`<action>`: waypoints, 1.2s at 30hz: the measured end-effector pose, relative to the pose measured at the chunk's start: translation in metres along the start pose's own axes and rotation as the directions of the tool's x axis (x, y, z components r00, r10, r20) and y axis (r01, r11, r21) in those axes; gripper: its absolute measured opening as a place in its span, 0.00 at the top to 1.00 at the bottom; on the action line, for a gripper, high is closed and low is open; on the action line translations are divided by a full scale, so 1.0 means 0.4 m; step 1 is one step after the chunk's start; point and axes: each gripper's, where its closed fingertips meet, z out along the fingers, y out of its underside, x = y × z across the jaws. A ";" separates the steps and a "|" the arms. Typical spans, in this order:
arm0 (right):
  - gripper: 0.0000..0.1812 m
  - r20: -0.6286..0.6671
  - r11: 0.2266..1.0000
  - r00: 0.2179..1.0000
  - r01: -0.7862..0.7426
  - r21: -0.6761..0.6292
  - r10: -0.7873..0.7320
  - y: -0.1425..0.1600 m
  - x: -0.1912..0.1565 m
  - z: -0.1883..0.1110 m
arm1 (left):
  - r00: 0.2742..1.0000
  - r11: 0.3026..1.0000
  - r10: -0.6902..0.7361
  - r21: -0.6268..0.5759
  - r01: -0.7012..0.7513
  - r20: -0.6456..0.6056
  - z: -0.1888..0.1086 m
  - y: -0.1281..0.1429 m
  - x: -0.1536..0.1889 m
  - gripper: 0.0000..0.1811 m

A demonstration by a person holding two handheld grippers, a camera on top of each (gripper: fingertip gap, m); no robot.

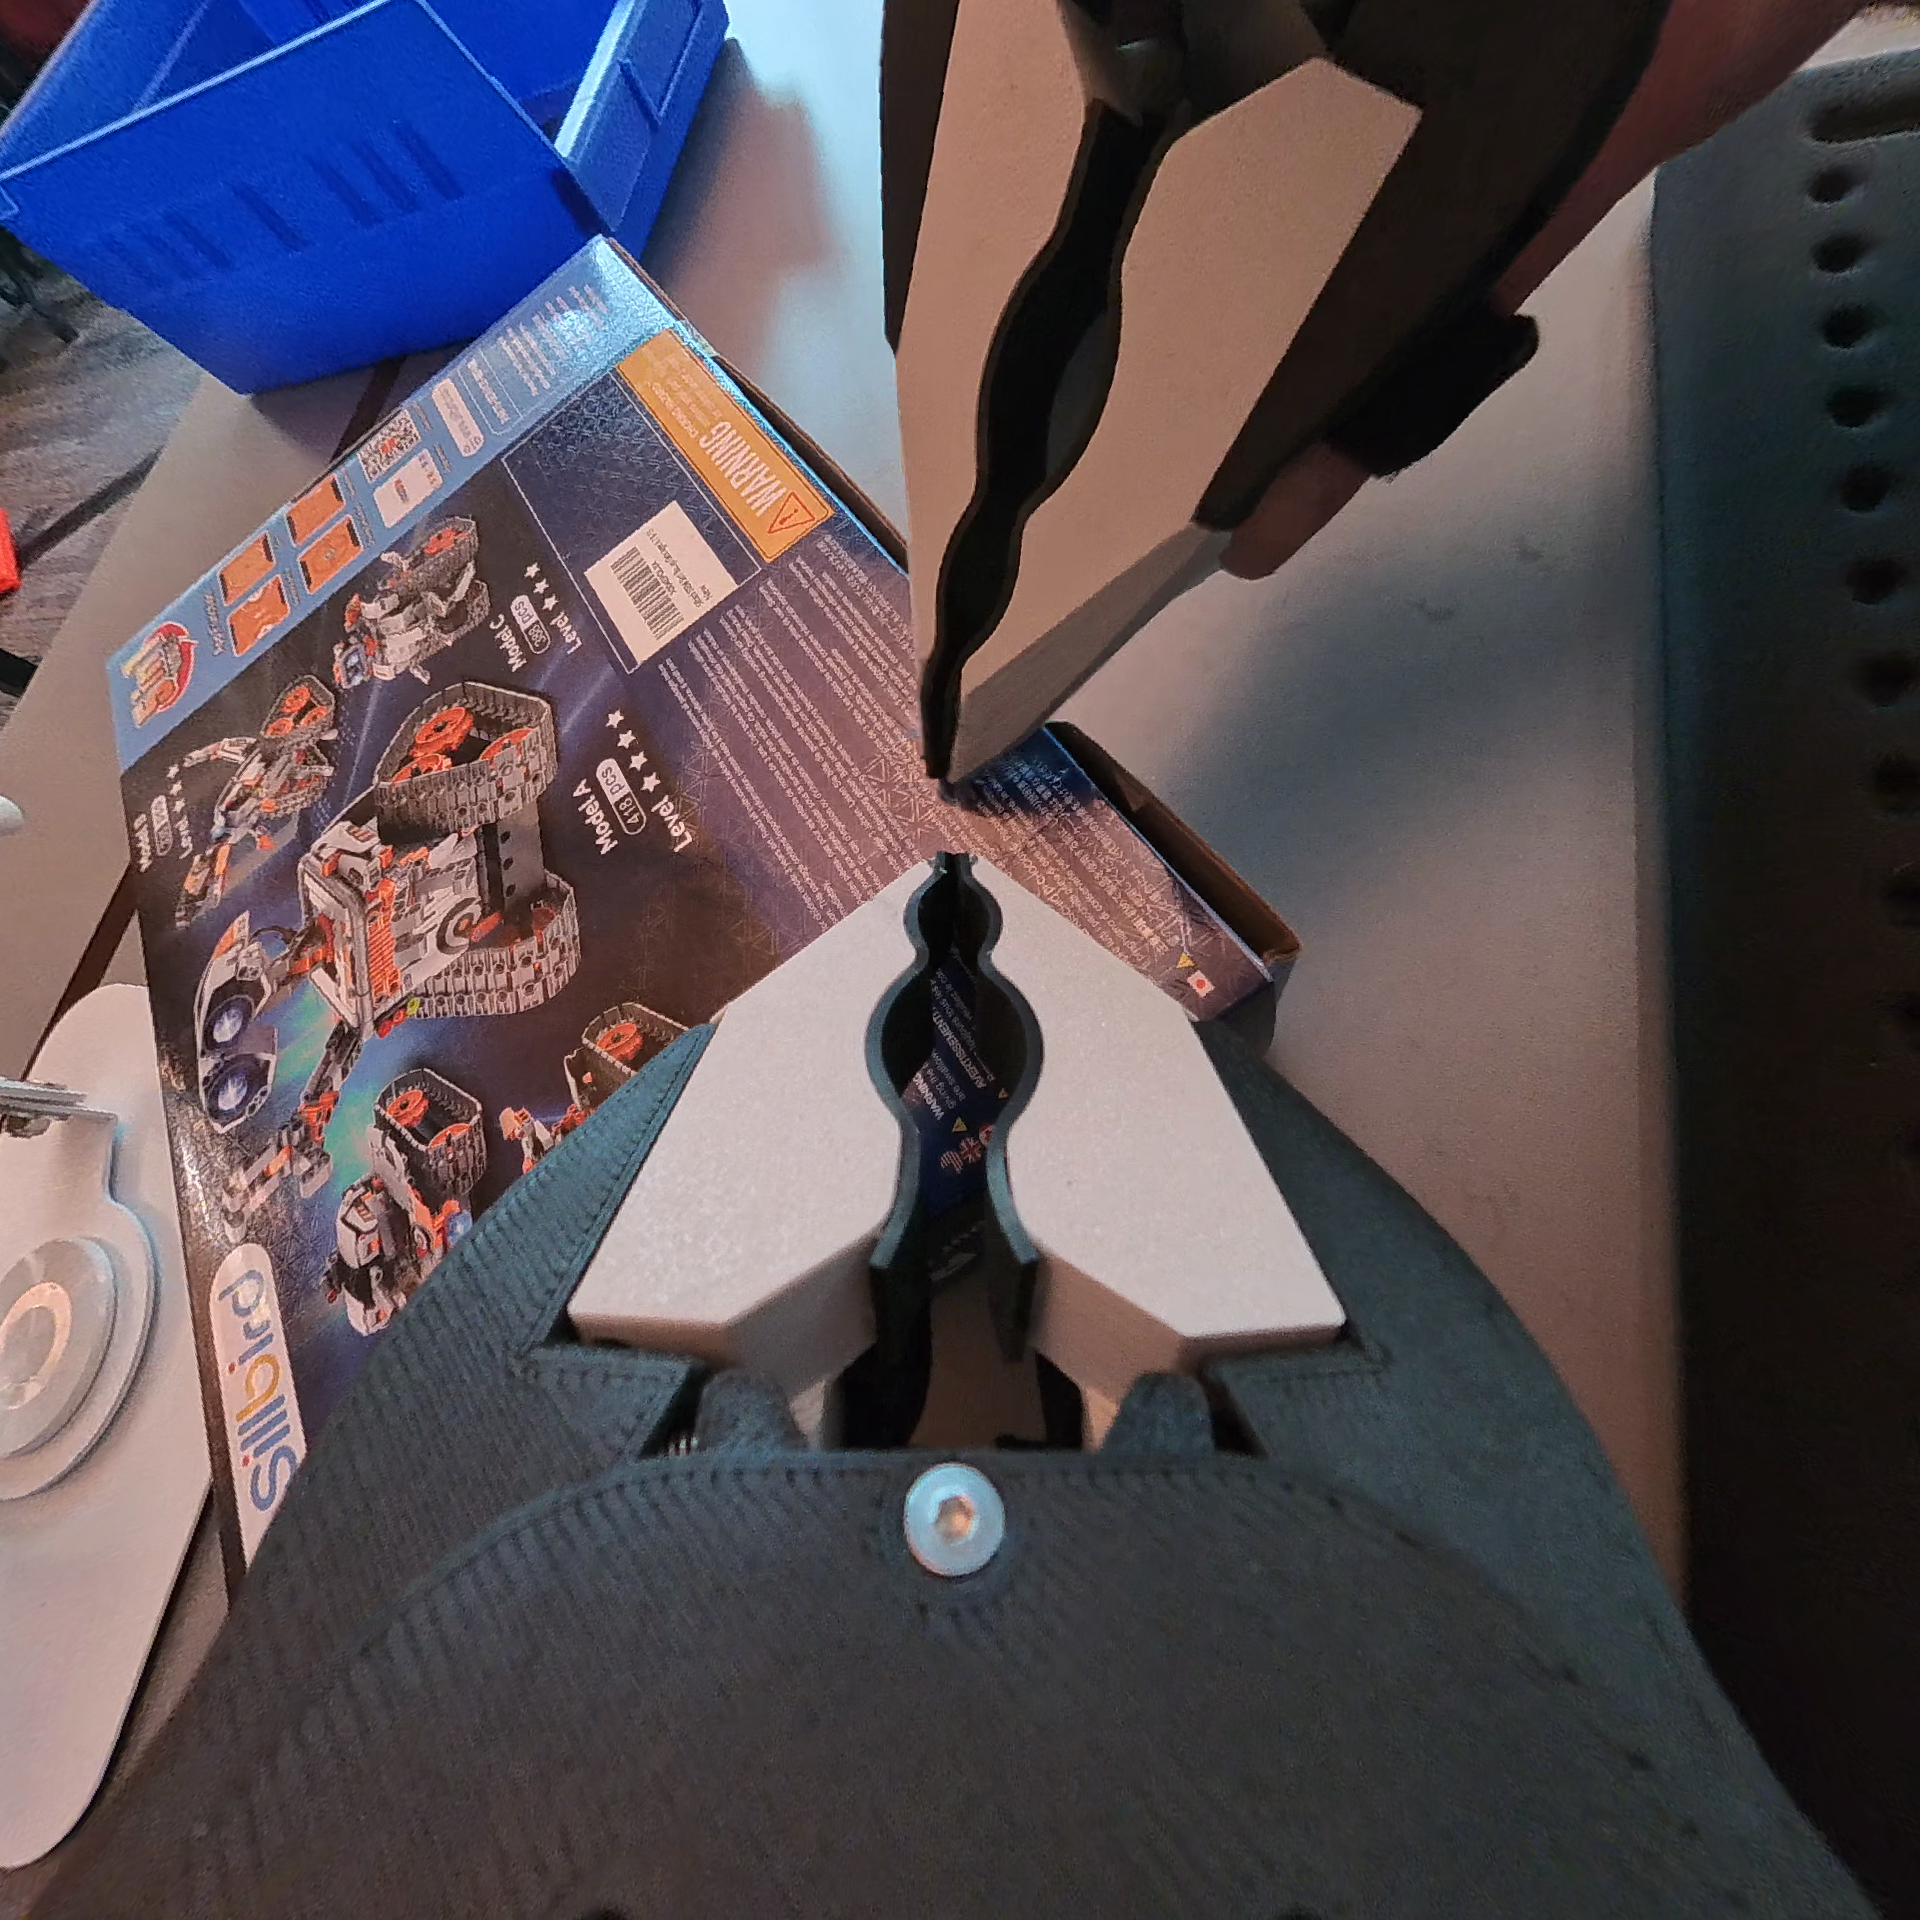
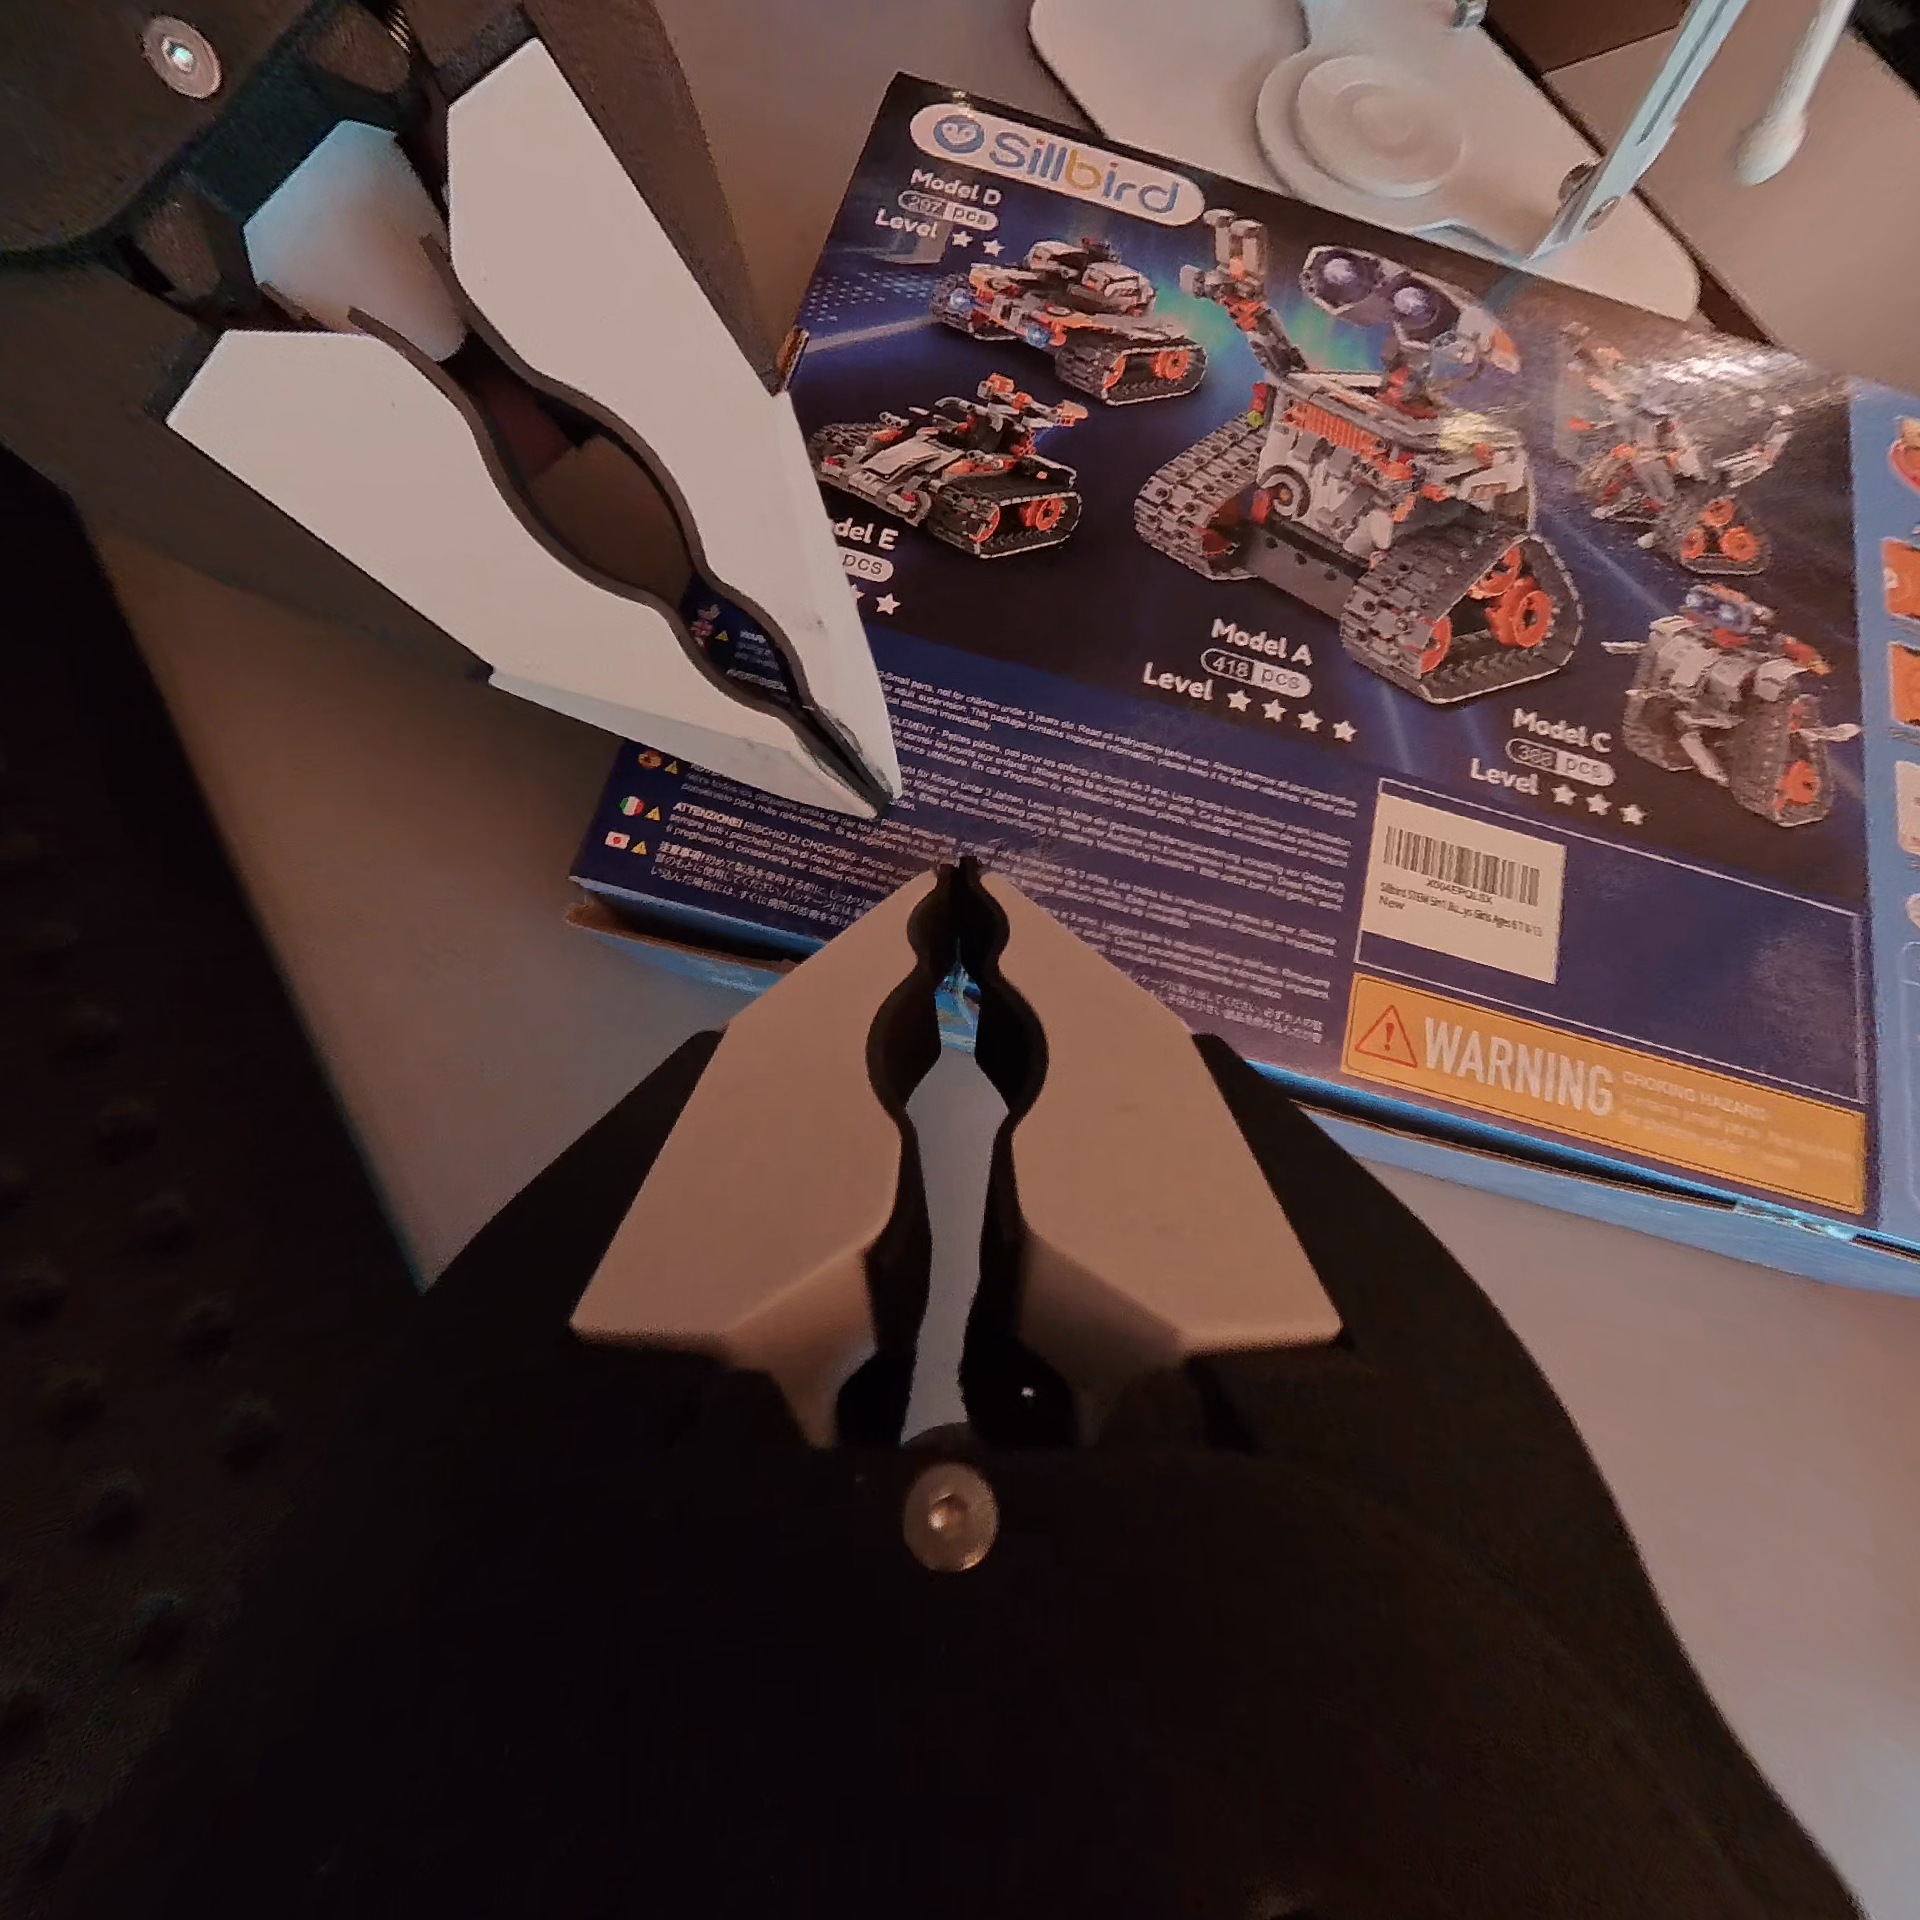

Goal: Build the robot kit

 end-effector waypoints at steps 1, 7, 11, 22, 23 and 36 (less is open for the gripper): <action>1.00 -0.058 1.000 0.998 0.011 -0.002 -0.011 0.001 0.020 0.002 | 1.000 1.000 0.000 0.001 0.000 0.000 0.000 0.000 0.000 1.00; 1.00 0.000 0.998 0.999 -0.040 0.038 0.040 -0.010 0.023 0.002 | 1.000 1.000 0.001 0.010 -0.001 0.008 -0.001 -0.002 0.000 1.00; 0.94 0.096 0.999 0.995 -0.026 0.045 0.021 -0.018 -0.023 -0.013 | 1.000 1.000 -0.002 0.011 0.002 0.006 -0.001 -0.002 0.000 1.00; 1.00 0.068 0.998 0.997 0.046 -0.047 -0.043 -0.003 -0.012 0.003 | 1.000 1.000 0.004 0.004 -0.004 0.010 -0.001 -0.001 0.000 1.00; 1.00 0.059 0.998 0.997 0.050 -0.045 -0.048 -0.003 -0.011 0.004 | 1.000 1.000 0.005 0.004 -0.005 0.010 -0.001 -0.001 0.000 1.00; 1.00 0.019 0.999 0.999 0.039 -0.013 -0.039 -0.029 0.006 0.000 | 1.000 1.000 0.005 0.009 -0.005 0.011 -0.001 -0.002 0.000 1.00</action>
